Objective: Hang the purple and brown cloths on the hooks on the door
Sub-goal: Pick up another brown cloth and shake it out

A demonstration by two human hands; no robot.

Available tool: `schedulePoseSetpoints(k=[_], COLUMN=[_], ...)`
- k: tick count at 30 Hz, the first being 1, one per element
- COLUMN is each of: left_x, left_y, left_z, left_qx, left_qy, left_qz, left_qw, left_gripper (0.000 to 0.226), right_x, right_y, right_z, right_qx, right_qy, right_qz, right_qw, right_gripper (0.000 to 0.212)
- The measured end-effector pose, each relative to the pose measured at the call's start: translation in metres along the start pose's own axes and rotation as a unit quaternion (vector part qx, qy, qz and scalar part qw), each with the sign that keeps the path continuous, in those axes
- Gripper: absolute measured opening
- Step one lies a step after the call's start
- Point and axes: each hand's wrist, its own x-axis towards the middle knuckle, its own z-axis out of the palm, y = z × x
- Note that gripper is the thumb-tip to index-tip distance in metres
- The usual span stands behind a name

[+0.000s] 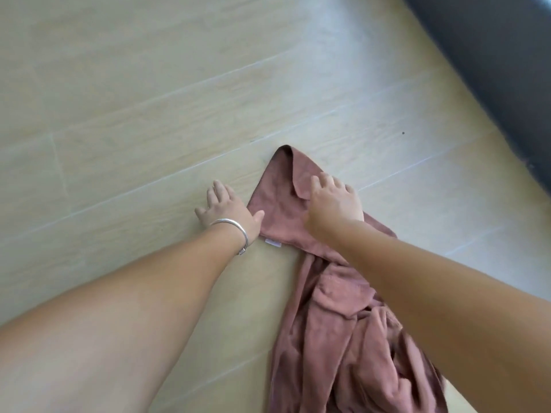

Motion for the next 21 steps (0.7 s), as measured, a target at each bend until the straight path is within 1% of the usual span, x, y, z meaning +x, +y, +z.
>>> schedulePoseSetpoints(k=[2, 4, 5, 6, 7, 9, 11, 13, 14, 15, 16, 18, 19, 21], left_x=[0.023, 0.037, 0.04, 0.041, 0.039, 0.033, 0.028, 0.021, 0.013, 0.004, -0.008, -0.033, -0.047, -0.075], left_y=[0.011, 0.017, 0.02, 0.022, 0.026, 0.032, 0.033, 0.026, 0.022, 0.019, 0.015, 0.007, 0.0, -0.022], left_z=[0.02, 0.04, 0.049, 0.057, 0.063, 0.071, 0.067, 0.057, 0.051, 0.044, 0.037, 0.024, 0.017, 0.0], left_qx=[0.015, 0.011, -0.006, -0.025, -0.04, -0.048, -0.043, -0.061, -0.086, -0.121, -0.155, -0.184, -0.18, -0.162], left_qy=[0.02, 0.058, 0.085, 0.108, 0.123, 0.139, 0.141, 0.128, 0.118, 0.1, 0.067, -0.018, -0.048, -0.092], left_qz=[0.006, 0.01, 0.01, 0.01, 0.015, 0.033, 0.078, 0.118, 0.118, 0.106, 0.084, 0.024, -0.001, -0.035], left_qw=[1.0, 0.998, 0.996, 0.994, 0.991, 0.989, 0.986, 0.983, 0.982, 0.982, 0.982, 0.982, 0.983, 0.982], left_gripper=[0.106, 0.113, 0.113, 0.111, 0.105, 0.086, 0.063, 0.045, 0.038, 0.036, 0.04, 0.05, 0.049, 0.032], right_x=[0.032, 0.055, 0.064, 0.071, 0.076, 0.08, 0.074, 0.058, 0.048, 0.036, 0.024, 0.0, -0.013, -0.037], right_y=[-0.009, -0.013, -0.012, -0.011, -0.009, -0.006, -0.004, -0.003, -0.001, 0.0, 0.0, -0.004, -0.007, -0.014], right_z=[0.021, 0.039, 0.046, 0.051, 0.053, 0.049, 0.033, 0.009, -0.005, -0.02, -0.036, -0.07, -0.088, -0.125], right_qx=[0.011, 0.004, -0.002, -0.011, -0.021, -0.025, -0.01, -0.009, -0.012, -0.013, -0.015, -0.019, -0.022, -0.024], right_qy=[0.024, 0.031, 0.027, 0.022, 0.016, 0.008, 0.006, 0.011, 0.016, 0.024, 0.032, 0.047, 0.053, 0.06], right_qz=[0.0, 0.005, 0.009, 0.013, 0.016, 0.014, 0.004, -0.019, -0.031, -0.044, -0.056, -0.075, -0.083, -0.097], right_qw=[1.0, 1.0, 1.0, 1.0, 1.0, 1.0, 1.0, 1.0, 0.999, 0.999, 0.998, 0.996, 0.995, 0.993], right_gripper=[0.054, 0.069, 0.074, 0.075, 0.072, 0.059, 0.046, 0.039, 0.036, 0.034, 0.033, 0.032, 0.032, 0.032])
